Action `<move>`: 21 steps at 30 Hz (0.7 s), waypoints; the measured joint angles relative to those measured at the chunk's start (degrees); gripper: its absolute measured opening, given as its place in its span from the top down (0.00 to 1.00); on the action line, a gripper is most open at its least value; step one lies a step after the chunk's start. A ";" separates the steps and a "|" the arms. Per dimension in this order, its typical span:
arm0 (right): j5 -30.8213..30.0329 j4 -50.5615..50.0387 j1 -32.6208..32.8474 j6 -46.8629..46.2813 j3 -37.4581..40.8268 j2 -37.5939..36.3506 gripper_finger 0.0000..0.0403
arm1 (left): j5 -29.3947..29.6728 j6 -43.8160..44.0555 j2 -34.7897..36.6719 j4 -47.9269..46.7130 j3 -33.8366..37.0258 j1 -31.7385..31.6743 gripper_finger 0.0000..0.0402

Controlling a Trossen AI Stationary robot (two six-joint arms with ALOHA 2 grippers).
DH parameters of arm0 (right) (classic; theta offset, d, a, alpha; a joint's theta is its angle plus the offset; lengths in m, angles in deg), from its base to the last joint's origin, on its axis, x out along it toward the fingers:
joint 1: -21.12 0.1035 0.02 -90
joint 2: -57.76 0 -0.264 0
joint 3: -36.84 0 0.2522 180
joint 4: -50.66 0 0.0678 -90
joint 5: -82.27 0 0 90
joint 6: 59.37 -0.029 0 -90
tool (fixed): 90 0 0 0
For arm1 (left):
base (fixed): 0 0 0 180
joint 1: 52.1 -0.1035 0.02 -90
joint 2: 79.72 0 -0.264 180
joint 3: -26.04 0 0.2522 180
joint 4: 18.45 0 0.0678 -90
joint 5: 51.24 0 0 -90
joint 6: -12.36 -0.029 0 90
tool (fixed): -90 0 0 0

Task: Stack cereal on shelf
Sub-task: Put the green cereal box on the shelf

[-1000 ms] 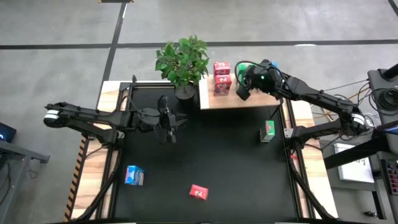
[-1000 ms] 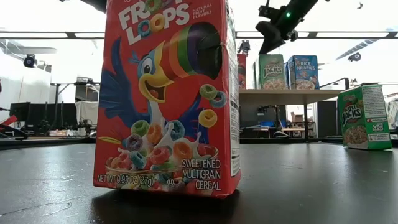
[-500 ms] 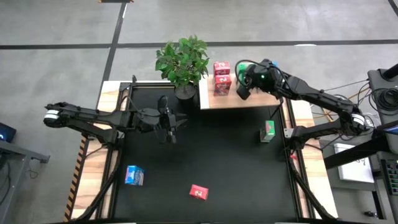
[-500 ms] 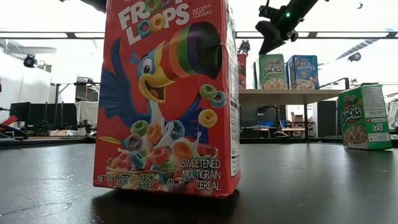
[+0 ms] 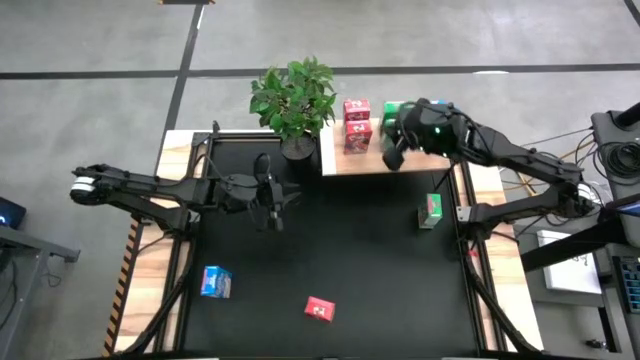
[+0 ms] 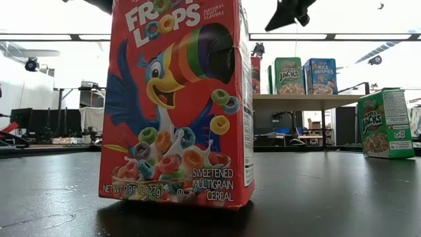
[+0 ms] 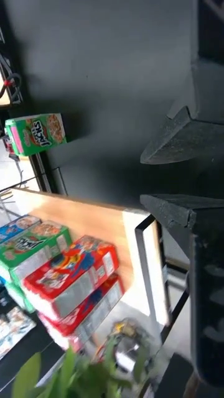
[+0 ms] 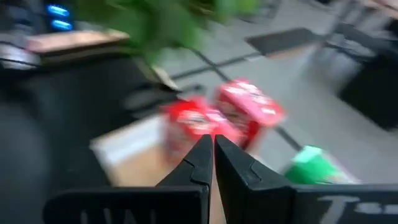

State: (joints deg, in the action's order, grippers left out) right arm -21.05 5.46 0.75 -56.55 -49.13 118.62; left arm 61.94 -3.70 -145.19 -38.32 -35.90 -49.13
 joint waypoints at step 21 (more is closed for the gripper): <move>-0.53 -55.17 22.81 -61.28 2.36 3.54 0.98 | -2.22 11.50 -0.02 -1.52 0.62 7.89 0.82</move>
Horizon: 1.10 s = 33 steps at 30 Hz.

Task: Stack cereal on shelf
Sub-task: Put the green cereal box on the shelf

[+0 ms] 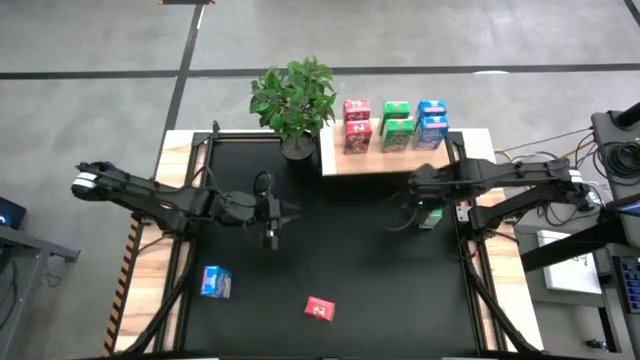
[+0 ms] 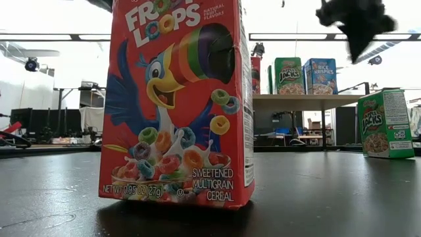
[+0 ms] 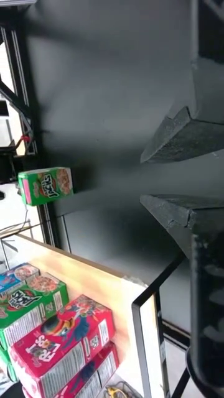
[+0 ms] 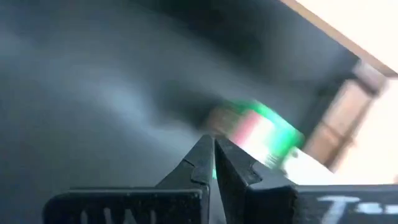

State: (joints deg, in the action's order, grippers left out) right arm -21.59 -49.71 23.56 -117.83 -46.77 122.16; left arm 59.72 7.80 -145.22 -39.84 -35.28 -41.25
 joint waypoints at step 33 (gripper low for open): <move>-0.71 2.38 -0.97 -16.58 13.07 -1.77 0.39 | 1.01 -7.98 0.00 -1.82 -0.29 -0.08 0.82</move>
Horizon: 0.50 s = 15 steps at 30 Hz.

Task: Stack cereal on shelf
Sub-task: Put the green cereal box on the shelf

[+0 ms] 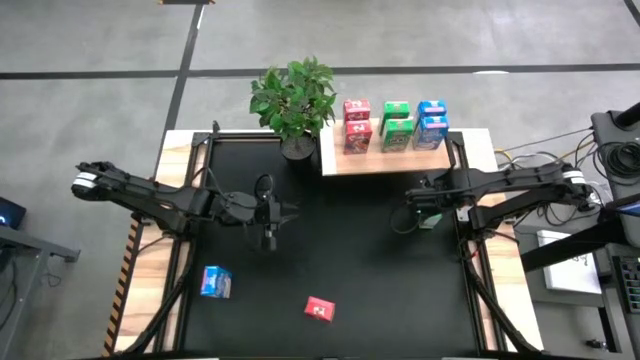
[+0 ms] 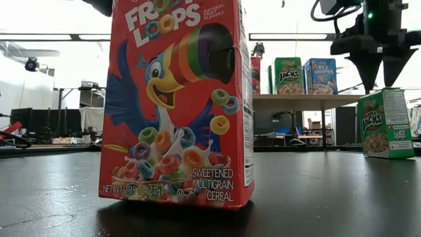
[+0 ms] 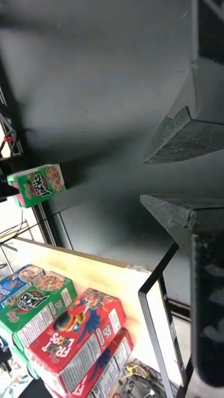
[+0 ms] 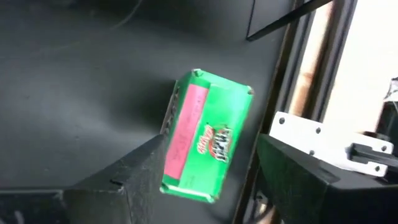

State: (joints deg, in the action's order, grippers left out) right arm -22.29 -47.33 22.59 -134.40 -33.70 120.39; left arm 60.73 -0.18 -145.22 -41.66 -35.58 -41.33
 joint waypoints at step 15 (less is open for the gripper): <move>-1.51 4.20 0.00 -1.84 6.33 0.02 0.47 | 0.02 -0.26 0.00 0.45 0.00 0.00 0.82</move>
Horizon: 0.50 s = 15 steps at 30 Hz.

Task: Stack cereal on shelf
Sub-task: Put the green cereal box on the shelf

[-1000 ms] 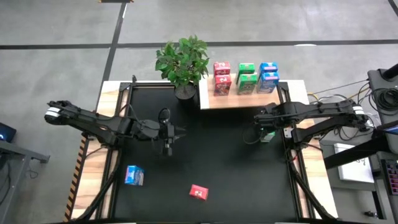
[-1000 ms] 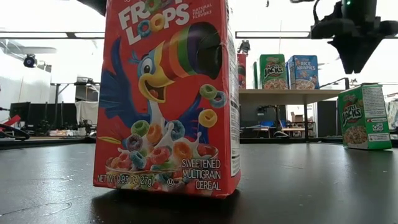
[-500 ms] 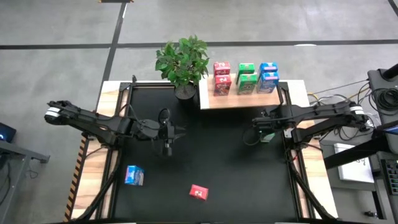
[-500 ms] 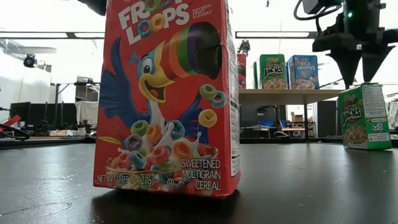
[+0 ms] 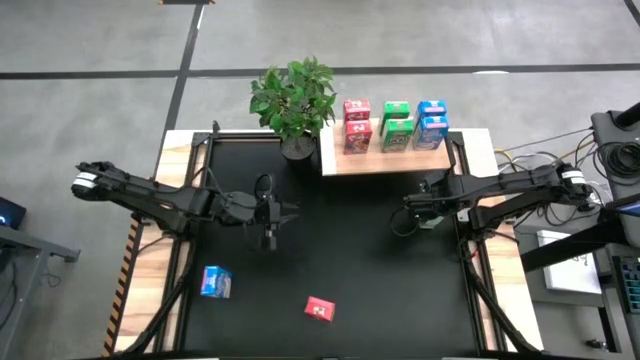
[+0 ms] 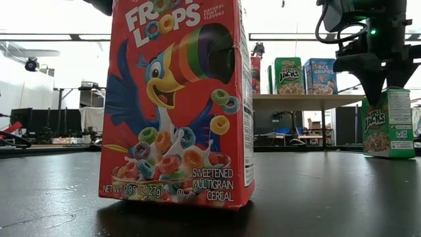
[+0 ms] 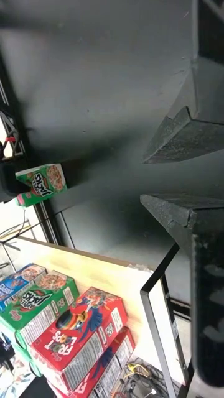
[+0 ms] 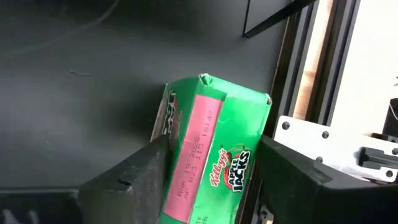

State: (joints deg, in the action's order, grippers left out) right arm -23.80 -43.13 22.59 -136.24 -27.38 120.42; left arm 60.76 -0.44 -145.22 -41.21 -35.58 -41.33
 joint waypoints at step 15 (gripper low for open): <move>0.07 1.16 0.00 7.35 -8.56 -0.09 0.68 | 0.00 0.00 0.00 0.05 0.00 0.00 0.82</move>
State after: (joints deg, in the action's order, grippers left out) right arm -23.74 -41.97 22.59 -128.89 -35.94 120.33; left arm 60.76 -0.44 -145.22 -41.15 -35.58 -41.33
